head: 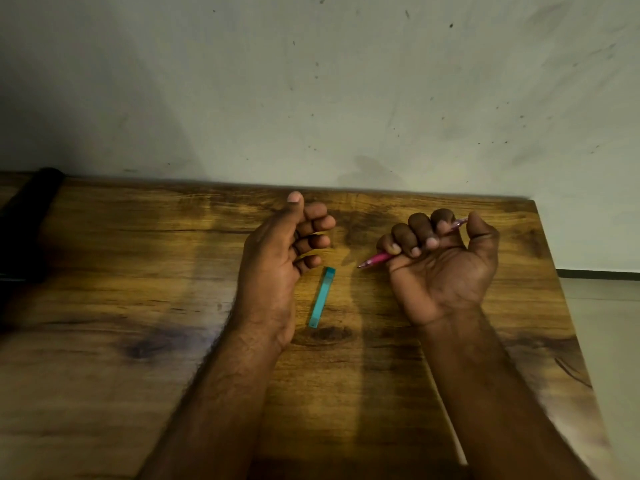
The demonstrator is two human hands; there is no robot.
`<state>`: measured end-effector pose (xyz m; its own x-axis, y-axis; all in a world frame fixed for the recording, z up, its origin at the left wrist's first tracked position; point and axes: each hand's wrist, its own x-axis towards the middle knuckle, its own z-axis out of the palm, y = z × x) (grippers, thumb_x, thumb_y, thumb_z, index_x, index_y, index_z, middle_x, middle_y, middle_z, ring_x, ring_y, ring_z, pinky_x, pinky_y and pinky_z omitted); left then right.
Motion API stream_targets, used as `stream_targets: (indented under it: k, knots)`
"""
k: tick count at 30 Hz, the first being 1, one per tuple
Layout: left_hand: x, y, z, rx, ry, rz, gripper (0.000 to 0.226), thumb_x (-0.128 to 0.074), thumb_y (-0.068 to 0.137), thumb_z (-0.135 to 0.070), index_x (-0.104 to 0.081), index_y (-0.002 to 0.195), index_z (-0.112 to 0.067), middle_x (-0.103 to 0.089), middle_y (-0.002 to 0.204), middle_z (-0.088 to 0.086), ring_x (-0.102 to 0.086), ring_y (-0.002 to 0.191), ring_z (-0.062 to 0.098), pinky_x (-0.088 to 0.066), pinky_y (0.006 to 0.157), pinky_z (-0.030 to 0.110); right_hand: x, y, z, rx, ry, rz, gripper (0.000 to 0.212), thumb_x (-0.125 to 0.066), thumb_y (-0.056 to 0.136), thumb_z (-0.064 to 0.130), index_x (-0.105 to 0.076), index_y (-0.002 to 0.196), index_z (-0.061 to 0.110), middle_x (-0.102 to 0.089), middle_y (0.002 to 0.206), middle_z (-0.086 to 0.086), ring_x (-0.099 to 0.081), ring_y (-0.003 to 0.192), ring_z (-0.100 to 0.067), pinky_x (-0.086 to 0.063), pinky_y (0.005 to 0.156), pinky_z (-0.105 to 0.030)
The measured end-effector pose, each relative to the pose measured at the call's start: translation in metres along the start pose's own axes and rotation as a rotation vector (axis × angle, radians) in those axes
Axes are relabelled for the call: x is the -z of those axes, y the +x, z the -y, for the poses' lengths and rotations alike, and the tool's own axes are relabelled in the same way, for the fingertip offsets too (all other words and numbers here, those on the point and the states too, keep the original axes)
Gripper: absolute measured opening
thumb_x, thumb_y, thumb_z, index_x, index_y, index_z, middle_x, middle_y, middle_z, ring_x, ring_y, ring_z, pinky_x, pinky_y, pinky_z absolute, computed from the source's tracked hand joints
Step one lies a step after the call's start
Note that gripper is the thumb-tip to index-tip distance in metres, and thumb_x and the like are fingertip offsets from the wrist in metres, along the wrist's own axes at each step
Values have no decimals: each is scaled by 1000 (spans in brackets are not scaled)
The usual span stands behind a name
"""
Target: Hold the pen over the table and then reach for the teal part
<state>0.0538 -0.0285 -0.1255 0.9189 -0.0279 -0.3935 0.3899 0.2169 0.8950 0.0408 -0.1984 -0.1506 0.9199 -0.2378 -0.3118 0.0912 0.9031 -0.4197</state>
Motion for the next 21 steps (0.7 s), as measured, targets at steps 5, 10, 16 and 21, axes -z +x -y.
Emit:
stream_targets:
  k: [5,10,16,21]
  knots:
    - [0,1,0,3,0,2,47,-52,90,-59,-77,103,-22,-81,104,2,-71,88,12,-52,76,31,1,0,0,5,8,-12,33,-42,85,45,-40,66,18,-30,56,2,-23,55,-16,-30,58,-30]
    - [1,1,1,2,-6,1,47,-52,89,-59,-78,103,-22,-81,104,2,-71,88,12,-52,77,32,2,0,-1,7,20,-21,33,-41,85,44,-39,65,19,-30,55,2,-24,54,-16,-29,59,-31]
    - [0,1,1,5,-5,0,46,-52,89,-59,-78,102,-23,-81,103,2,-71,88,11,-52,76,31,3,1,-2,-17,48,-32,40,-36,93,48,-41,67,18,-30,57,2,-23,55,-15,-29,59,-31]
    - [0,0,1,0,3,-6,44,-50,95,-56,-77,103,-22,-81,103,1,-71,87,11,-52,76,31,3,1,-2,-15,46,-21,33,-41,85,45,-39,65,19,-29,56,2,-22,55,-15,-28,59,-31]
